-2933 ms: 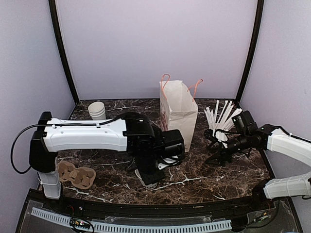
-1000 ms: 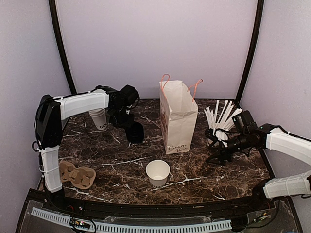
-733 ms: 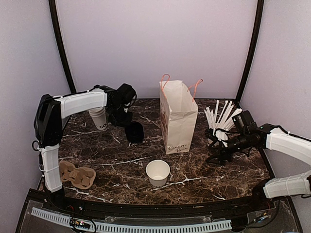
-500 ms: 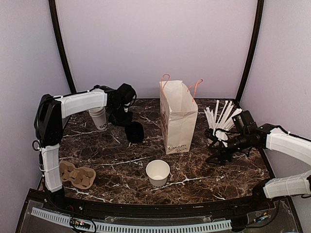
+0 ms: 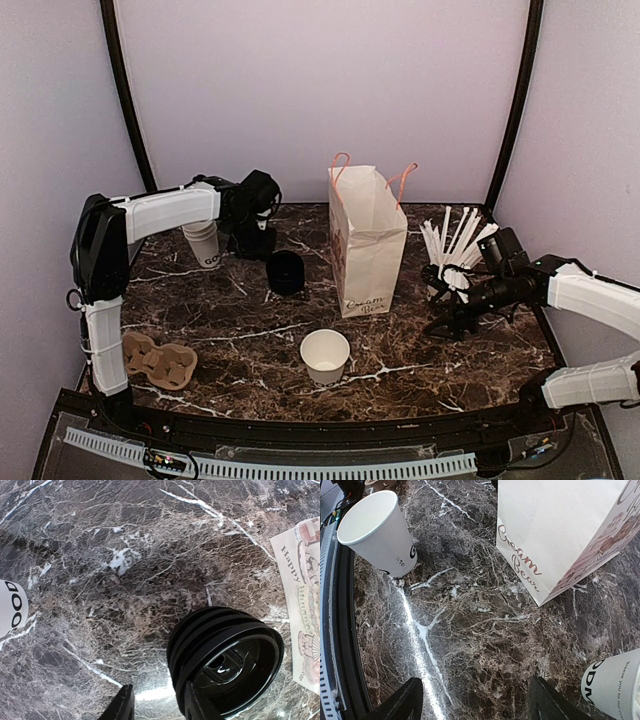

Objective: Pack the takeout coffee

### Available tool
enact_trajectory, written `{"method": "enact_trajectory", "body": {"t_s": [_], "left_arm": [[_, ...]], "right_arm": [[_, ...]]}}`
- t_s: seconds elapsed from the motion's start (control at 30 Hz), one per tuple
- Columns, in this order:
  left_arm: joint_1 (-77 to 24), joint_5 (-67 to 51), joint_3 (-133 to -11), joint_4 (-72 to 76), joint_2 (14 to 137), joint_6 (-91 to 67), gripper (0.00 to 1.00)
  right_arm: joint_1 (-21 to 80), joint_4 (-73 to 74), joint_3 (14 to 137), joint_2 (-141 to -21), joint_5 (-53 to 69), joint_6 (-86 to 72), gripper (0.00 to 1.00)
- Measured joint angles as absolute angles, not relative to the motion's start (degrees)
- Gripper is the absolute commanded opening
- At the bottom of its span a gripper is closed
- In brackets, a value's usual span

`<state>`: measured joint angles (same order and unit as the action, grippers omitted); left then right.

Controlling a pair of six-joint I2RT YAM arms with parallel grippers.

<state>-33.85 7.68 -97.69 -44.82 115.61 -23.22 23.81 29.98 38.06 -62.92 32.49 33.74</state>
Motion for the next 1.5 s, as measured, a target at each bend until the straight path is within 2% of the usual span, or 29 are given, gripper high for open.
{"method": "enact_trajectory", "body": {"t_s": [0.17, 0.47, 1.1, 1.5], "left_arm": [[-33.85, 6.81, -97.69, -44.12, 115.61, -23.27, 0.31], [-33.85, 6.35, -97.65, -42.83, 115.61, -23.33, 0.29], [-33.85, 5.39, -98.32, -42.94, 117.14, -23.11, 0.12], [-33.85, 5.15, -100.33, -43.44, 118.56, -22.68, 0.18]], "right_arm": [[23.81, 29.98, 38.06, -62.92, 32.49, 33.74, 0.74], [23.81, 29.98, 38.06, -63.18, 32.49, 33.74, 0.74], [23.55, 29.95, 38.06, -63.33, 32.29, 33.74, 0.74], [23.53, 29.98, 38.06, -63.55, 32.29, 33.74, 0.74]]}}
